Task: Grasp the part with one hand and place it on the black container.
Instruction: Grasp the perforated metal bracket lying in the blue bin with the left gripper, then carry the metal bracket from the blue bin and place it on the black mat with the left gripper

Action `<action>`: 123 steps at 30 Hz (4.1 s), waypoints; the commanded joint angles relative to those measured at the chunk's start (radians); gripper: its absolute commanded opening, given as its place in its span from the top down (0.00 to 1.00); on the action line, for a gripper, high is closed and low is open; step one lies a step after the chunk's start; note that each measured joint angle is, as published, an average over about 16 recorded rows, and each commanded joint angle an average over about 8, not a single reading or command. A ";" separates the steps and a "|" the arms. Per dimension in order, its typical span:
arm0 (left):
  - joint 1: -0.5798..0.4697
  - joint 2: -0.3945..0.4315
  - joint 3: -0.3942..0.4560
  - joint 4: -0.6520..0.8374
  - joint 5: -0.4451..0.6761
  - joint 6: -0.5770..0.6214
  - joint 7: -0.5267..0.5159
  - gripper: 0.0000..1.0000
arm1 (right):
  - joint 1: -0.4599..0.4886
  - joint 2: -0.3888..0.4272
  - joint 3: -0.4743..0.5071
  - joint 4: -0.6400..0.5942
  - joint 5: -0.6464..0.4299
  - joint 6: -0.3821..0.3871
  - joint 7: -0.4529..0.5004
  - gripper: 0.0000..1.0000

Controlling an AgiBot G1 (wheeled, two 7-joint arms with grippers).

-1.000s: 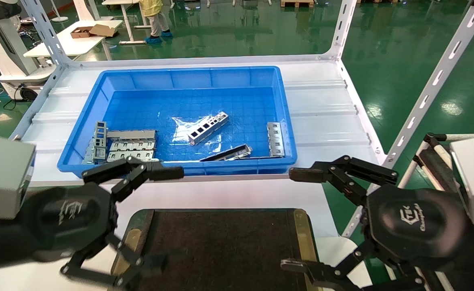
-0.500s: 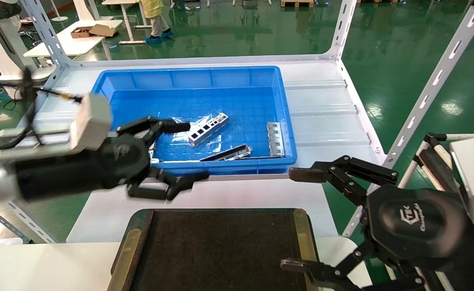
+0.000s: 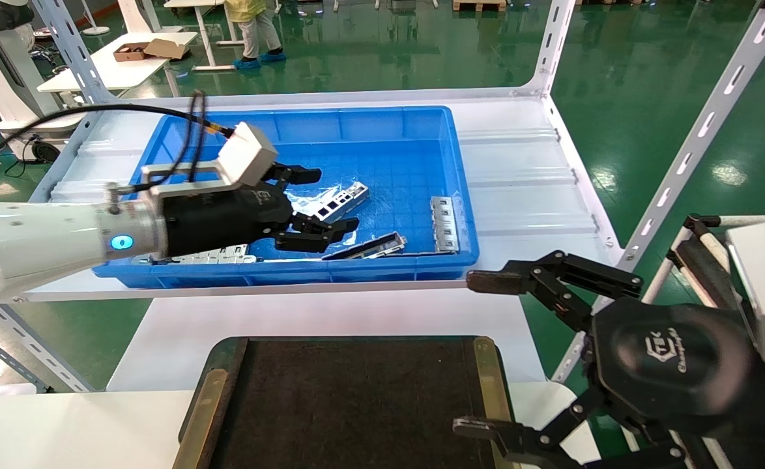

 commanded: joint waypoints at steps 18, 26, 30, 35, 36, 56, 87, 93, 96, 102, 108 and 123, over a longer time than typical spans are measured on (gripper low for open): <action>-0.116 0.191 0.009 0.426 0.048 -0.255 0.198 0.28 | 0.000 0.000 0.000 0.000 0.000 0.000 0.000 0.42; -0.125 0.226 0.000 0.478 0.038 -0.350 0.220 1.00 | 0.000 0.000 0.000 0.000 0.000 0.000 0.000 1.00; -0.125 0.235 -0.004 0.489 0.033 -0.375 0.224 1.00 | 0.000 0.000 0.000 0.000 0.000 0.000 0.000 1.00; -0.123 0.239 -0.006 0.497 0.029 -0.380 0.225 1.00 | 0.000 0.000 -0.001 0.000 0.000 0.000 0.000 1.00; -0.123 0.239 -0.006 0.498 0.028 -0.379 0.225 1.00 | 0.000 0.000 -0.001 0.000 0.000 0.000 0.000 1.00; -0.116 0.235 -0.004 0.510 0.031 -0.323 0.214 1.00 | 0.000 0.000 -0.001 0.000 0.001 0.000 0.000 1.00; -0.121 0.214 -0.008 0.511 0.024 -0.202 0.195 1.00 | 0.000 0.001 -0.001 0.000 0.001 0.001 -0.001 1.00; -0.132 0.207 -0.023 0.507 0.003 -0.191 0.188 1.00 | 0.000 0.001 -0.001 0.000 0.001 0.001 -0.001 1.00; -0.142 0.200 -0.038 0.504 -0.019 -0.170 0.178 1.00 | 0.000 0.001 -0.002 0.000 0.001 0.001 -0.001 1.00; -0.168 0.164 -0.072 0.491 -0.068 -0.065 0.145 1.00 | 0.000 0.001 -0.002 0.000 0.001 0.001 -0.001 1.00; -0.179 0.108 -0.094 0.484 -0.102 0.091 0.095 1.00 | 0.000 0.001 -0.002 0.000 0.001 0.001 -0.001 1.00; 0.008 -0.042 -0.097 0.283 -0.172 0.478 -0.059 1.00 | 0.001 0.001 -0.002 0.000 0.001 0.001 -0.001 1.00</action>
